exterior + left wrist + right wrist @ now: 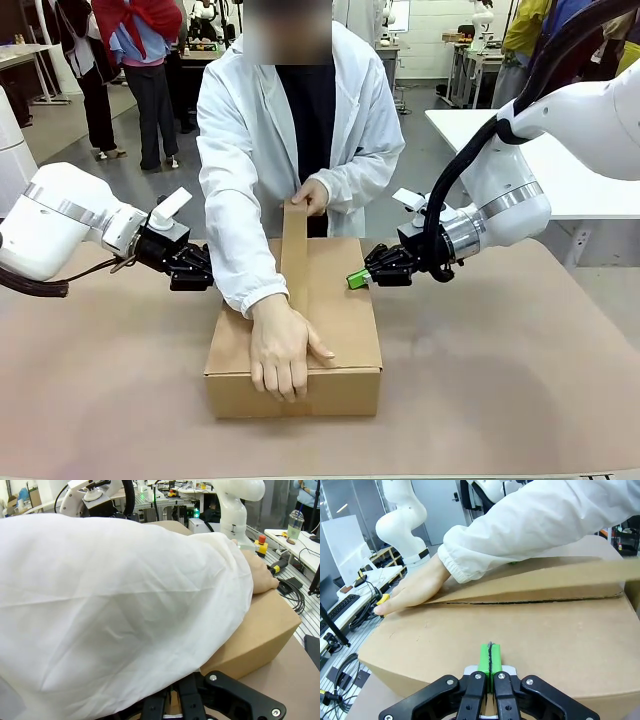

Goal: Wrap the clocks to prevent damage.
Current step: After the human seals the box with tape, release both hands from the side flaps of the Package Box.

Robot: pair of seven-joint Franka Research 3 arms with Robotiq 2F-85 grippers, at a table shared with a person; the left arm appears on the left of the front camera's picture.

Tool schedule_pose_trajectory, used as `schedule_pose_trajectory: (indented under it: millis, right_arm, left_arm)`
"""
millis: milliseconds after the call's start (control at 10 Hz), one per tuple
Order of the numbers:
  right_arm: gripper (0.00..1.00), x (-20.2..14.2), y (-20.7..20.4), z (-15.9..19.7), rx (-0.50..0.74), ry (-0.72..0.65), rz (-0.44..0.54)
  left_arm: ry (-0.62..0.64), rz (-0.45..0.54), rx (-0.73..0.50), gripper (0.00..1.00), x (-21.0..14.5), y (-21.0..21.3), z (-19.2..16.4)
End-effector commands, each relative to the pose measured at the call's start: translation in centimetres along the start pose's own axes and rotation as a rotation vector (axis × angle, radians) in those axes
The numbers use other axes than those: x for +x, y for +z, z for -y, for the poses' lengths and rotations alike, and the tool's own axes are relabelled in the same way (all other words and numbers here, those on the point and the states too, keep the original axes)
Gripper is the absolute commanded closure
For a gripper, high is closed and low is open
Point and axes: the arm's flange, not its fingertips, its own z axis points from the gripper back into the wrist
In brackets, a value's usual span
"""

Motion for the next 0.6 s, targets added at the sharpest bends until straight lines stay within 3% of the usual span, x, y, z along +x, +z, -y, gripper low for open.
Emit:
schedule_pose_trajectory:
  millis: [0,500]
  right_arm:
    - [0.99,-0.34,-0.2,-0.15,-0.018,-0.007,-0.016]
    - [0.99,-0.34,-0.2,-0.15,-0.018,-0.007,-0.016]
  left_arm:
    - [-0.002,-0.012,0.006,0.99,-0.08,-0.2,0.0]
    - [-0.002,-0.012,0.006,0.99,-0.08,-0.2,0.0]
